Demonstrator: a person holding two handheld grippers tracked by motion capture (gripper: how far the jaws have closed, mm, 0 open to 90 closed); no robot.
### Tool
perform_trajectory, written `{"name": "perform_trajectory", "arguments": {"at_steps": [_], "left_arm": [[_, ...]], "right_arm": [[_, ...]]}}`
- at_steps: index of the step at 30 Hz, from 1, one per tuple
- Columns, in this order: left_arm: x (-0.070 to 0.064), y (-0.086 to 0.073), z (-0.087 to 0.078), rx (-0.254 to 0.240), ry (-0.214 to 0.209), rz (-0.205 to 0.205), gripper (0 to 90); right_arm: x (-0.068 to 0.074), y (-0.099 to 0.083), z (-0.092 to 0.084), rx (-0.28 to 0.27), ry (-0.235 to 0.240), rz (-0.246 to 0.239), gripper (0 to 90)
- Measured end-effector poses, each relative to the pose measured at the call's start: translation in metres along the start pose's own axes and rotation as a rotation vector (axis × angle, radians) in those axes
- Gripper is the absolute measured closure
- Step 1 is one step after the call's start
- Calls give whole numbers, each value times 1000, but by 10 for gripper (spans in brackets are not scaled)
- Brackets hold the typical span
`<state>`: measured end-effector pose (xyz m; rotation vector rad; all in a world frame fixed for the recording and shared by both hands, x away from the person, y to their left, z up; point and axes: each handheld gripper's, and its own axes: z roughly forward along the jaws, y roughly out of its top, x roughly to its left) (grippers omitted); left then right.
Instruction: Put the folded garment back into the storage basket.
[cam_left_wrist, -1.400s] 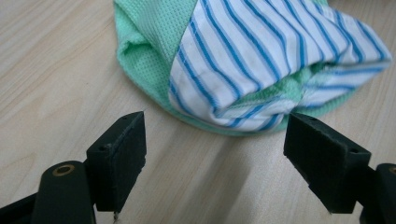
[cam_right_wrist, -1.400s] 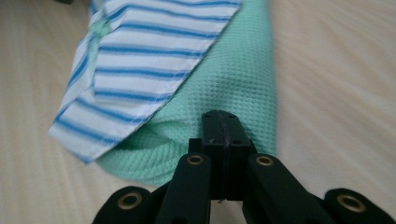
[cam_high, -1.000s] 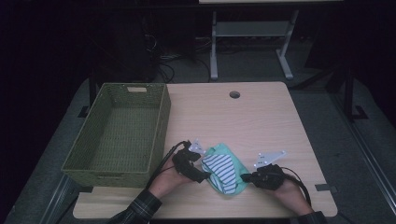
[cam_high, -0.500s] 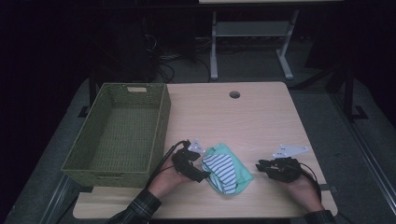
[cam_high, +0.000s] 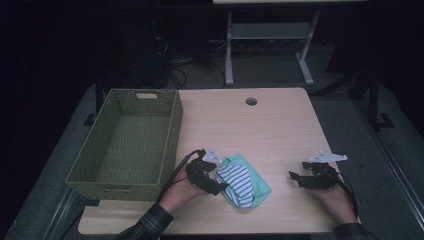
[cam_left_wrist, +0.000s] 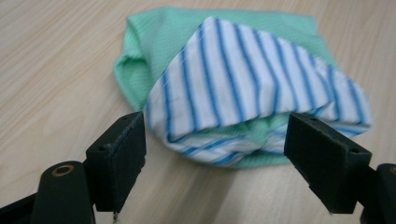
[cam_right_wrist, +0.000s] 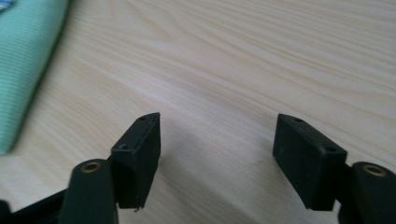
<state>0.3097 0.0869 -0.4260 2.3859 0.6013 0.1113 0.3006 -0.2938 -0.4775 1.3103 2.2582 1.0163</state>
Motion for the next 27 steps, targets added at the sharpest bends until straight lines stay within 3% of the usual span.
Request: {"name": "perform_trajectory", "arguments": {"at_steps": [6, 13, 27], "left_arm": [[-13, 7, 3, -25, -10, 16, 202], [-22, 11, 11, -2, -29, 52, 202], [-30, 3, 41, 110, -29, 91, 191]], "right_arm": [[2, -1, 4, -10, -26, -19, 267], [1, -2, 4, -18, -25, -22, 256], [1, -2, 4, -17, -30, -16, 242]]}}
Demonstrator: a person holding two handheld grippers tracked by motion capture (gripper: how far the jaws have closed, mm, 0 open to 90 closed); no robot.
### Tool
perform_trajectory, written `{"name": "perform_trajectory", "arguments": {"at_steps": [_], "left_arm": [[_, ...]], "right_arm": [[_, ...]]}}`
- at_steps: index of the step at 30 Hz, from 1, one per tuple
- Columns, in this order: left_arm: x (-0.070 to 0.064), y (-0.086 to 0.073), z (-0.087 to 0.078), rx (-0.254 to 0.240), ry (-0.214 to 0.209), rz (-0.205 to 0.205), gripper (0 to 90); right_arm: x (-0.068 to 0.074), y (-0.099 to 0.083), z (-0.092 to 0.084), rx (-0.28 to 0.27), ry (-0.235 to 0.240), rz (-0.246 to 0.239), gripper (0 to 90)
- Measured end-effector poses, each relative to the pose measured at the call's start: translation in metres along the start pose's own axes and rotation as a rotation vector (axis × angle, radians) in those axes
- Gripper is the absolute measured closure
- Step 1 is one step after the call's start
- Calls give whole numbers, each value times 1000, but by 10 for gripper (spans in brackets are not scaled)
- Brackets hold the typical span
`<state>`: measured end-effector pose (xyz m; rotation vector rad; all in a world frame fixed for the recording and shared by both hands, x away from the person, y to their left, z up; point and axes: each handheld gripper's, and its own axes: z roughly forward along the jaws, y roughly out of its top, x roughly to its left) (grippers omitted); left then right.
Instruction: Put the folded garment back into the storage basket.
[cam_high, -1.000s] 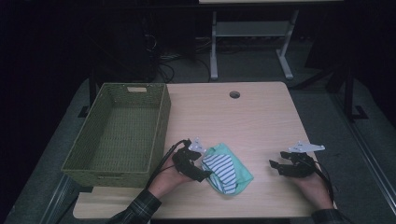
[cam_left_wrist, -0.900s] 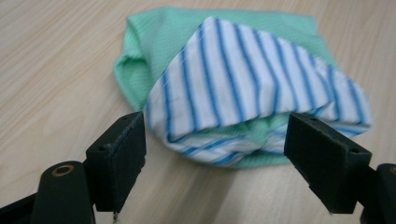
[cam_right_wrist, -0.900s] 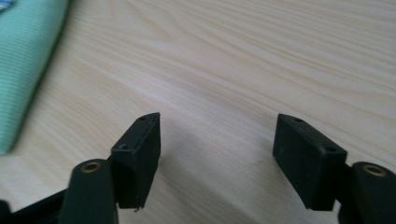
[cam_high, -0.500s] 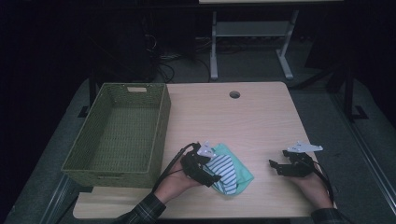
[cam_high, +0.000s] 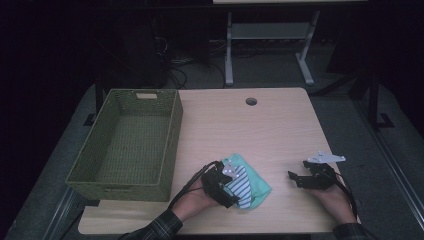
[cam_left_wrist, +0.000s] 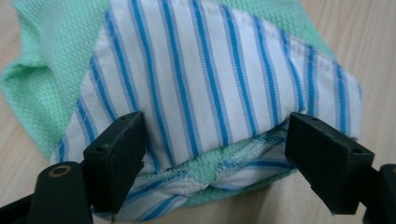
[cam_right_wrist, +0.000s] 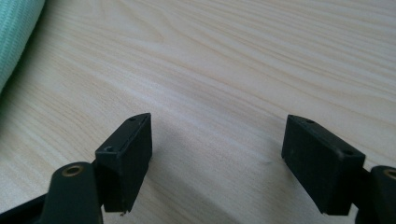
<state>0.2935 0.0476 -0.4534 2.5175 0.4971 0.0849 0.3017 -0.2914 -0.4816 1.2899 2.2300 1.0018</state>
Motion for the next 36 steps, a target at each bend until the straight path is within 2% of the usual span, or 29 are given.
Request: {"name": "perform_trajectory", "arguments": {"at_steps": [8, 13, 17, 19, 23, 27, 30, 32, 35, 36], "left_arm": [[-3, -2, 2, -6, 30, 8, 197], [-2, -2, 0, 5, 39, 9, 271], [0, -2, -3, 7, 47, 17, 409], [2, -2, -5, 6, 47, 19, 516], [6, -2, -6, 8, 47, 28, 669], [9, -1, -6, 9, 34, 24, 711], [14, -2, -8, 3, 0, 8, 720], [16, -3, -9, -9, -20, -21, 722], [18, -2, -14, 10, -34, -9, 723], [17, -1, -15, -5, -34, -17, 723]], "right_arm": [[0, 0, 0, 0, -2, 1, 235], [0, 0, 0, 3, -9, 8, 217], [0, 0, 0, 5, -10, 11, 211], [0, 0, 1, 5, -11, 12, 208], [0, 0, 1, 5, -13, 13, 205], [0, 0, 1, 5, -13, 13, 205], [0, 0, 1, 5, -13, 13, 205], [0, 0, 1, 5, -13, 12, 205], [0, 0, 1, 5, -14, 13, 203], [0, 0, 1, 6, -14, 13, 203]]}}
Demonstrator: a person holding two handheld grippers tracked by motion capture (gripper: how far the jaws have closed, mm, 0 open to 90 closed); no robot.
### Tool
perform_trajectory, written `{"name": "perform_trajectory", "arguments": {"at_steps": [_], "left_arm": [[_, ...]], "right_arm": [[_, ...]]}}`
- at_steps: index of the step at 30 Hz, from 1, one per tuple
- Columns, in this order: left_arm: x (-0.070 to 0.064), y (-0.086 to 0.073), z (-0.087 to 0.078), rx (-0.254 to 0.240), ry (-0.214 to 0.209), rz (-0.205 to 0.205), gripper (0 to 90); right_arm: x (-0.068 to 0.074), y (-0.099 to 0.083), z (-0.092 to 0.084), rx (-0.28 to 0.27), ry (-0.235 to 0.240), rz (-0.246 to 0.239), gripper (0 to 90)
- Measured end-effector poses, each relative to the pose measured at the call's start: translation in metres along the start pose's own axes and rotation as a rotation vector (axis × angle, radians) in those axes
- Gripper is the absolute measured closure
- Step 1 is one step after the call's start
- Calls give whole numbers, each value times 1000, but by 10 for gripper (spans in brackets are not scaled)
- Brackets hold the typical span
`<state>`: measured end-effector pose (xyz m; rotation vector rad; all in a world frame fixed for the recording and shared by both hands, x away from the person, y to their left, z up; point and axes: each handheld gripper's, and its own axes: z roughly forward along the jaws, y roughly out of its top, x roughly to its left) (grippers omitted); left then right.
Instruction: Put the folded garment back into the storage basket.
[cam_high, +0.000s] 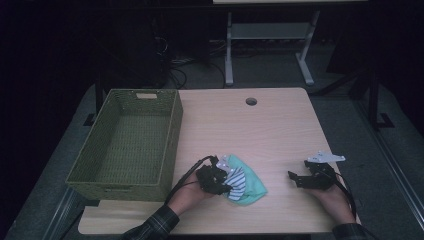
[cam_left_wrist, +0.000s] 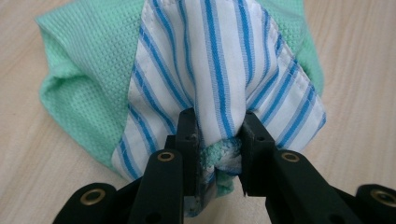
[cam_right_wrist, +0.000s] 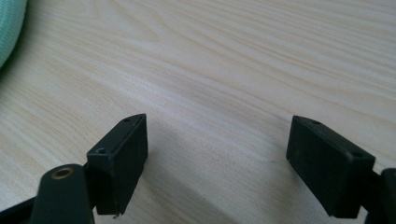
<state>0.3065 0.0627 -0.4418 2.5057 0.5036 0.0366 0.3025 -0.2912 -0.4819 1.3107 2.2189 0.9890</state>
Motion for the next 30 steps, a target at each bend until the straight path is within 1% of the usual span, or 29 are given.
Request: {"name": "perform_trajectory", "arguments": {"at_steps": [1, 3, 6, 7, 8, 10, 11, 13, 14, 16, 17, 18, 19, 22, 26, 28, 30], "left_arm": [[0, 1, -2, -1, 0, 2, 723], [1, 3, -7, -18, -3, -8, 723], [3, 7, -16, -25, -3, 8, 723], [3, 8, -18, -31, -5, 1, 723], [3, 10, -20, -47, -6, -9, 722], [6, 12, -26, -47, -7, -3, 722], [7, 14, -29, -55, -7, -10, 722], [9, 16, -34, -52, -9, -4, 722], [10, 17, -36, -64, -10, -13, 722], [12, 19, -41, -63, -14, -13, 722], [13, 20, -44, -74, -19, -18, 721], [14, 21, -46, -79, -18, -19, 721], [14, 22, -49, -87, -14, -29, 721], [18, 26, -58, -79, -7, -12, 721], [21, 31, -68, -85, 1, -15, 721], [22, 33, -73, -94, 5, -26, 721], [24, 34, -78, -97, 9, -23, 721]], "right_arm": [[0, 0, 0, 0, 0, 0, 203], [0, 0, 0, 0, 0, 0, 203], [0, 0, 0, 1, 0, -3, 203], [0, 0, 0, 0, 0, -2, 203], [0, 0, 0, 1, 0, -3, 202], [0, 0, 0, 1, -1, -3, 199], [0, 0, 0, 1, -1, -3, 199], [0, 0, 0, 1, -1, -2, 199], [0, 0, 0, 2, -1, -2, 199], [0, 0, 0, 2, -1, -2, 198], [0, 0, 0, 2, -1, -2, 198], [0, 0, 0, 2, -1, -2, 198], [0, 0, 0, 2, -1, -2, 198], [0, 0, 0, 2, -1, -3, 197], [0, 0, 0, 4, 1, -4, 192], [0, 0, 0, 6, 0, 0, 186], [0, 0, 0, 5, -3, 0, 179]]}}
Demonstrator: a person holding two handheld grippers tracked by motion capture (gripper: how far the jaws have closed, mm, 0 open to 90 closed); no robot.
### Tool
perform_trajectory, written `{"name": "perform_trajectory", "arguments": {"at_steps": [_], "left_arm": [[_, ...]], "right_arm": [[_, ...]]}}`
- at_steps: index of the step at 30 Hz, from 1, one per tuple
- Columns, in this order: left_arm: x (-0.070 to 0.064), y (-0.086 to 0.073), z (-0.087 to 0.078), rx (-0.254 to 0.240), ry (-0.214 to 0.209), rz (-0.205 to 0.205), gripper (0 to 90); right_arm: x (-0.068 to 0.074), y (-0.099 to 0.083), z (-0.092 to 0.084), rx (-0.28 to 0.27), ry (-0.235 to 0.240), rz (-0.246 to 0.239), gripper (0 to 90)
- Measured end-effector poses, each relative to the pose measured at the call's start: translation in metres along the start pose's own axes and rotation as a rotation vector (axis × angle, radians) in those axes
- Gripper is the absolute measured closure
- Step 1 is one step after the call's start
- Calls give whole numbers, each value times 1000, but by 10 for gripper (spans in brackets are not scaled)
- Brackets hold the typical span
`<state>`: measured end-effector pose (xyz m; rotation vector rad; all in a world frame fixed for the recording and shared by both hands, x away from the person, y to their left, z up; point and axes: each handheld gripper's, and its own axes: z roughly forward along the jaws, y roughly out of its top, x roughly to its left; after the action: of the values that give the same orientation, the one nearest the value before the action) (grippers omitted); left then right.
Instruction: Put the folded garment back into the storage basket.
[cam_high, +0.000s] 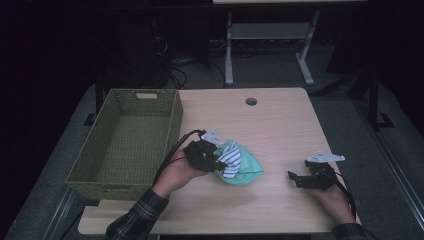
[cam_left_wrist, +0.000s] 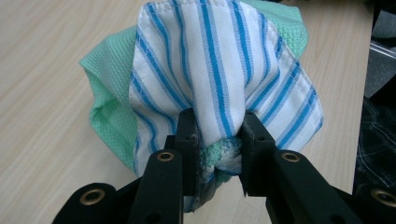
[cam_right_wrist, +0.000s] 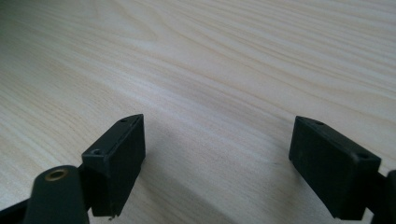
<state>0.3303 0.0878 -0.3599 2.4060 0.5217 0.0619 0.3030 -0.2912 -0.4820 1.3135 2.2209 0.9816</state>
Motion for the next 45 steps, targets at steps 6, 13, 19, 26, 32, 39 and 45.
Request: {"name": "perform_trajectory", "arguments": {"at_steps": [6, 13, 19, 26, 32, 39, 45], "left_arm": [[8, 3, -18, -11, 16, -13, 720], [19, 3, -39, -20, 52, -31, 720], [27, 2, -59, -43, 83, -48, 720], [37, -2, -79, -56, 128, -75, 720], [44, -10, -95, -68, 163, -97, 719], [54, -23, -120, -88, 225, -138, 720], [63, -36, -141, -109, 272, -178, 720]], "right_arm": [[0, 0, 1, 3, -7, -2, 141], [0, 1, 3, 29, -38, 18, 30], [0, 1, 3, 31, -37, 22, 27], [0, 1, 3, 31, -35, 25, 27], [0, 1, 3, 32, -35, 26, 27], [-1, 1, 3, 32, -33, 28, 27], [-1, 1, 3, 33, -32, 31, 28]]}}
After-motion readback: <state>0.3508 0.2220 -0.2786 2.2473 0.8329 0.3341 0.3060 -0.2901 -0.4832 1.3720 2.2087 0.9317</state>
